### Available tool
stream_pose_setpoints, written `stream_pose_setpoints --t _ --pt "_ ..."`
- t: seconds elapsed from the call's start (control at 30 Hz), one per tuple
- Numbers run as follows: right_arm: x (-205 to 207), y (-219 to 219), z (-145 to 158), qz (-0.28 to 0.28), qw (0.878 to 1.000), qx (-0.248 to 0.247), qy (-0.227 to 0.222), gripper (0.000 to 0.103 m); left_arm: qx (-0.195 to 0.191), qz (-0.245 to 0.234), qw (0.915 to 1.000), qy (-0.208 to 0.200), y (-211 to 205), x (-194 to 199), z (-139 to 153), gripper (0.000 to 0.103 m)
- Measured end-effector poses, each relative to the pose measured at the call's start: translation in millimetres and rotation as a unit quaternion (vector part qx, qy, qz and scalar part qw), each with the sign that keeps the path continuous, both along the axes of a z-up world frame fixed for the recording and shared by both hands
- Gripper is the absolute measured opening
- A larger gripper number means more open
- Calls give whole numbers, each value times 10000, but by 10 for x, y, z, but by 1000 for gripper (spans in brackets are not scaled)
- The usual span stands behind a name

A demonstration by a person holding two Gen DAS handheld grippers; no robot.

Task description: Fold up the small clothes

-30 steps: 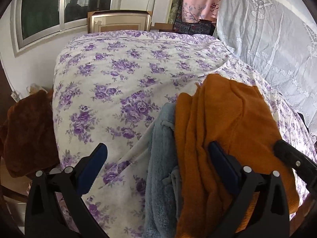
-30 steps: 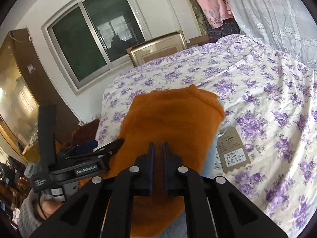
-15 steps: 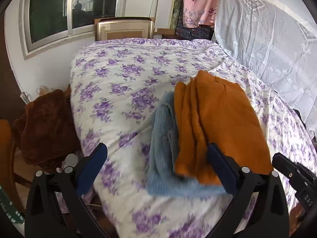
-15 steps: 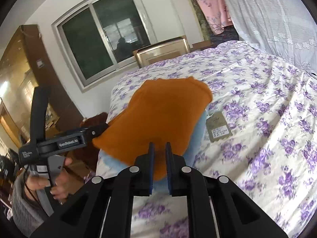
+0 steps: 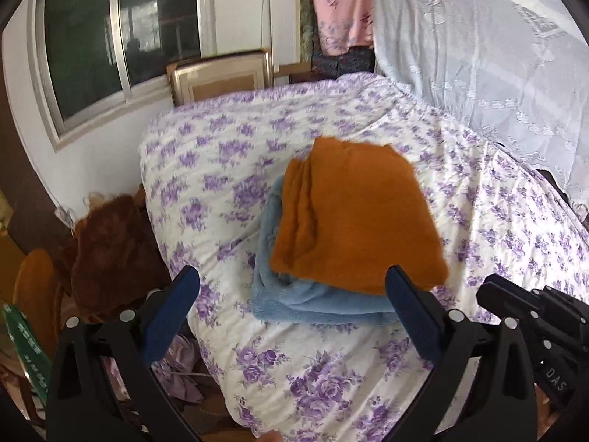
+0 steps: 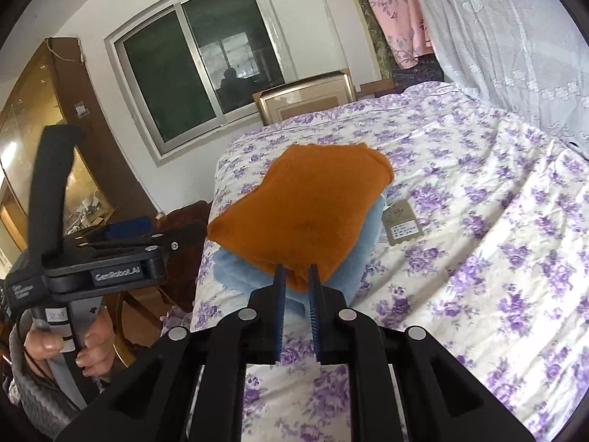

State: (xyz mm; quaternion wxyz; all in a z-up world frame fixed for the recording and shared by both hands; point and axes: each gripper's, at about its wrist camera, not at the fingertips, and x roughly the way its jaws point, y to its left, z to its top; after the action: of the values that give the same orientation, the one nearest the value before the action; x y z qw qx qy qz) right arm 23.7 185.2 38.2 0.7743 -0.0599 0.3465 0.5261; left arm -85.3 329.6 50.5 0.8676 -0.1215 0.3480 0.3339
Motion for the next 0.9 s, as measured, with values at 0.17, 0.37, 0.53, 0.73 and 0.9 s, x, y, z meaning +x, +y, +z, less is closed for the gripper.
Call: stream_pose_setpoints --t 0.17,0.37,0.53,0.73,0.9 --pt "-89 -55 166 -76 9999 14 -108 16 354 -82 9993 -70 -205 -60 169 98" --pt "-240 -116 349 -164 9994 108 -300 31 491 -82 9986 -159 -299 -172 301 99" --pt "-396 -279 483 -90 9988 295 -380 51 486 13 9983 -328 -372 -308 402 98" --pt "-489 -546 615 -34 9975 577 -412 67 758 172 9968 -162 -532 -392 461 98" --pt "-466 -775 668 -113 9963 752 -408 83 884 299 9956 5 -701 -505 476 99"
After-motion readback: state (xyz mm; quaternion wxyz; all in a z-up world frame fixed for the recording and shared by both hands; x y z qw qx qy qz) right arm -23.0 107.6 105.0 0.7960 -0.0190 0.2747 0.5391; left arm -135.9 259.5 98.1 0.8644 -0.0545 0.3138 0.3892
